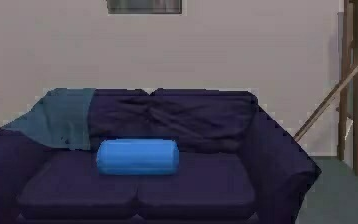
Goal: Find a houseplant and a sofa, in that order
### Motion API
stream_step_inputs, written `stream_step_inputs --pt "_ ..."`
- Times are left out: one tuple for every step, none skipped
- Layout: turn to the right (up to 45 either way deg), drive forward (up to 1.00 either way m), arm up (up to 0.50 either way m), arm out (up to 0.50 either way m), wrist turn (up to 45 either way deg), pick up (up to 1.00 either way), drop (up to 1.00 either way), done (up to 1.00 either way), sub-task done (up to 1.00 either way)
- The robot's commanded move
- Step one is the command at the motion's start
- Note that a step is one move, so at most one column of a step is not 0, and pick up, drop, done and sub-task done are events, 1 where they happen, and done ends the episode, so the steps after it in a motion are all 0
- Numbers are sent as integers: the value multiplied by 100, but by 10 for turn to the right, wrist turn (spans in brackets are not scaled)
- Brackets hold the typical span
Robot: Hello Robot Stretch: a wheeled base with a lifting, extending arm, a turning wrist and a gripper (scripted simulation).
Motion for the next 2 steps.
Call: stream_step_inputs --pt "-450 0 0 0 0 0 0 0 0" --pt "-450 0 0 0 0 0 0 0 0"
